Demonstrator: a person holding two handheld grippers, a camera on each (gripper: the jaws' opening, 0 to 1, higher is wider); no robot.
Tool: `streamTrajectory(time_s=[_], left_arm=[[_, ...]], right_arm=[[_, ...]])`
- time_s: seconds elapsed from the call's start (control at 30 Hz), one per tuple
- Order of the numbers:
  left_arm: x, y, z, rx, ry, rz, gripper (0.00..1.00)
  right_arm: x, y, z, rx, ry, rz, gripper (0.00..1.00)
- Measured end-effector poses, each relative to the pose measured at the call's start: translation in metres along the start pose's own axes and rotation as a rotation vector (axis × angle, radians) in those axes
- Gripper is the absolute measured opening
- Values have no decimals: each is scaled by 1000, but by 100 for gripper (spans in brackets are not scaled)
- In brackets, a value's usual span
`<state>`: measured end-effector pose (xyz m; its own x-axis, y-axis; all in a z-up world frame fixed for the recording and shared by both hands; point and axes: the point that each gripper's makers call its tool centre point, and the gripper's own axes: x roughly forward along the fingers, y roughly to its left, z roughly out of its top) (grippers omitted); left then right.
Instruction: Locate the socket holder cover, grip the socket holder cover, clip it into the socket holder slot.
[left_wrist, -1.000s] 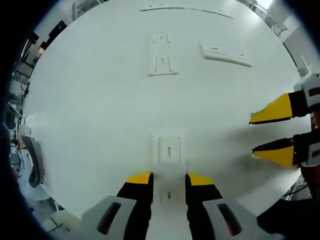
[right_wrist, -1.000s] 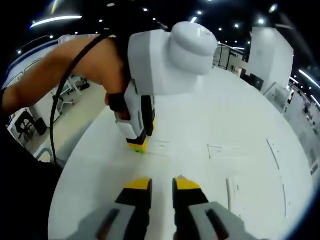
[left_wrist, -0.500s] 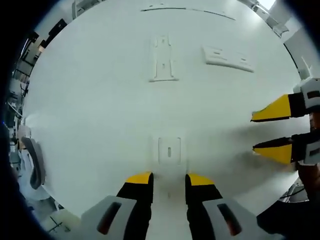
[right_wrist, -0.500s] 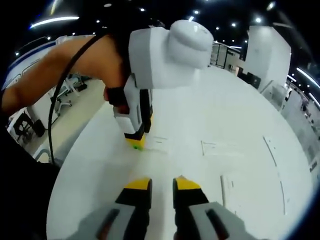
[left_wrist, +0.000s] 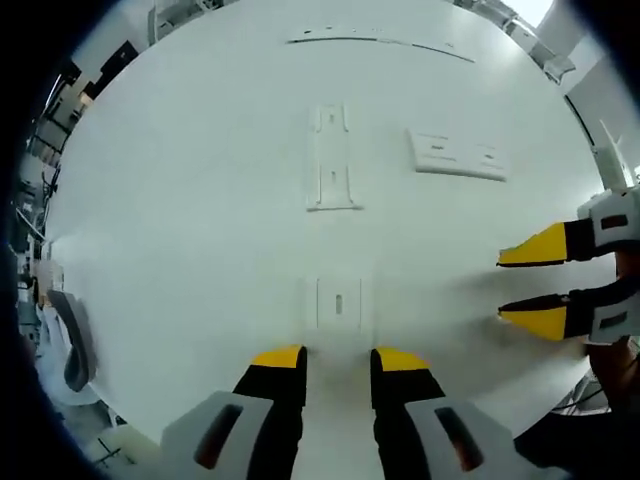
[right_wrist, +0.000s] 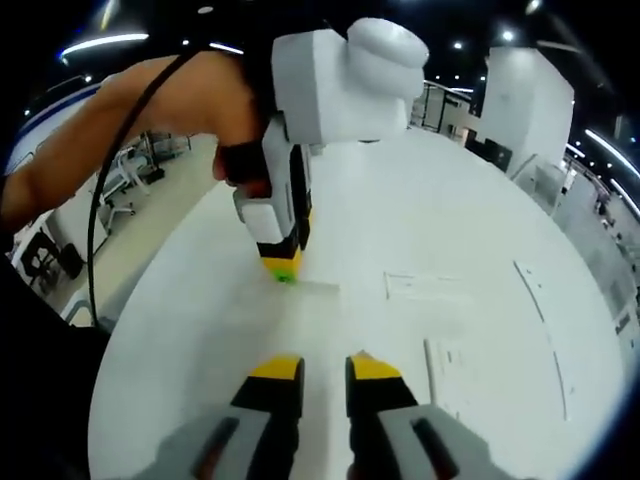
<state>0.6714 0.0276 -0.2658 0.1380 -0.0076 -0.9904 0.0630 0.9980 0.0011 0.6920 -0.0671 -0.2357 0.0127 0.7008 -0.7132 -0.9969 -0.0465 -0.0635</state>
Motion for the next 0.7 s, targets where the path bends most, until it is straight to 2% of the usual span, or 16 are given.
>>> streamTrajectory(time_s=[0.43, 0.53, 0.7], left_arm=[[6, -3, 26, -2, -12, -7, 26], [6, 0, 29, -7, -10, 14, 26], [11, 0, 30, -22, 8, 19, 26]], right_arm=[[1, -11, -7, 29, 2, -18, 19], [0, -14, -3, 46, -22, -27, 19], [-1, -18, -6, 46, -15, -44, 19]])
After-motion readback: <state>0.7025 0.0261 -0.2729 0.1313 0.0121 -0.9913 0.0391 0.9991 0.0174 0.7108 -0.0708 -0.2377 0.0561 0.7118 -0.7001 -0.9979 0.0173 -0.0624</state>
